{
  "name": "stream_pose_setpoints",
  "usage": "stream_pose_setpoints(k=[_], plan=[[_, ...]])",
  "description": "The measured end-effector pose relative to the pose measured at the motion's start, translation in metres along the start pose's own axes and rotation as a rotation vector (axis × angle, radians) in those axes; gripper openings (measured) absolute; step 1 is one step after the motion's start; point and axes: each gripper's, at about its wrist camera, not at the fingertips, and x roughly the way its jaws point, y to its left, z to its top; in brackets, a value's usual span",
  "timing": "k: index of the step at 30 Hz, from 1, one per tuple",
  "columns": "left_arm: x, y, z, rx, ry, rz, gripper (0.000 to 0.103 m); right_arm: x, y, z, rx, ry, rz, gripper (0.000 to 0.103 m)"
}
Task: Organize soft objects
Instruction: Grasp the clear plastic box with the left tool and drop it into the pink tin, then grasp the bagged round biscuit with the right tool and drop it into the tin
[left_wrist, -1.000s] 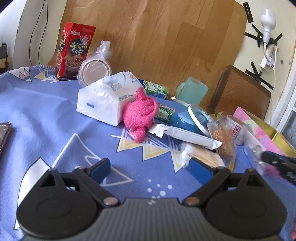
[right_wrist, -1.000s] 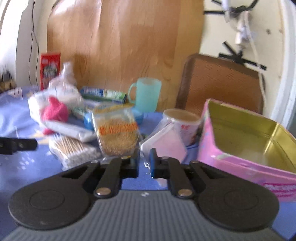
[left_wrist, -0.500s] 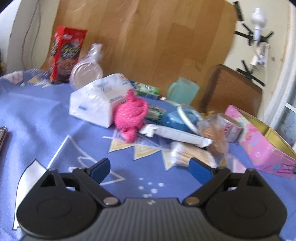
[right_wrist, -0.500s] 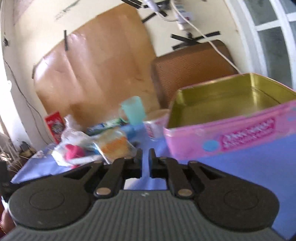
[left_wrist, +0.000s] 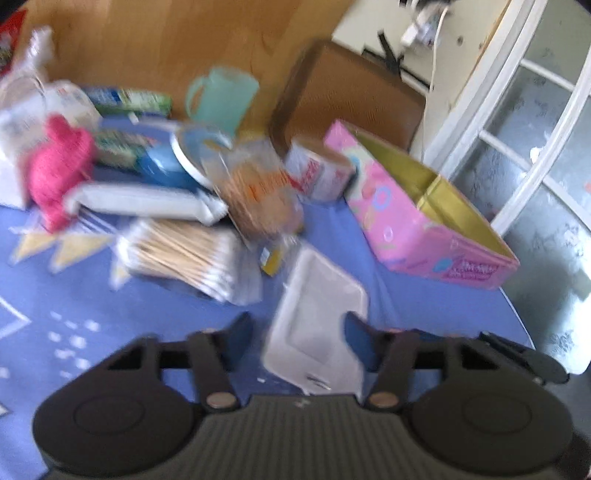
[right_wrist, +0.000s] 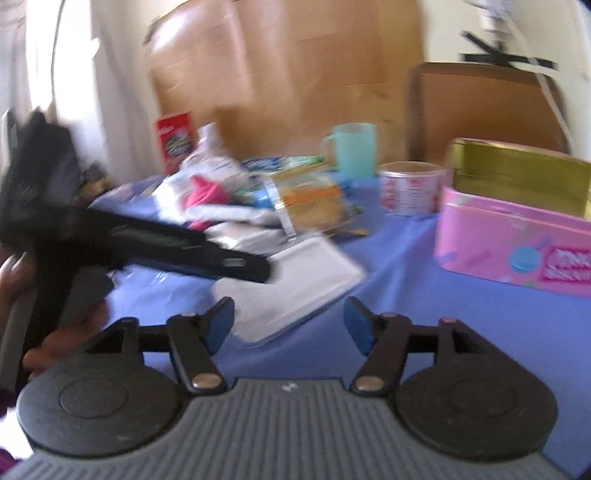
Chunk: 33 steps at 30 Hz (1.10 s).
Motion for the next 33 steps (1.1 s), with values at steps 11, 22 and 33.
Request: stream_pose_setpoints(k=[11,22,33], plan=[[-0.023,-0.047,-0.017,0.113,-0.116,0.051,0.028,0.009,-0.004,-0.022,-0.086,-0.042,-0.043,0.067],[0.018,-0.148,0.064,0.334,-0.245,-0.068,0.047,-0.034,-0.069,0.025,-0.083,-0.317,-0.289,0.067],[-0.024,-0.049,0.005,0.184,-0.3,0.165,0.053,-0.027,-0.135,0.047,0.082,-0.337,-0.333,0.045]])
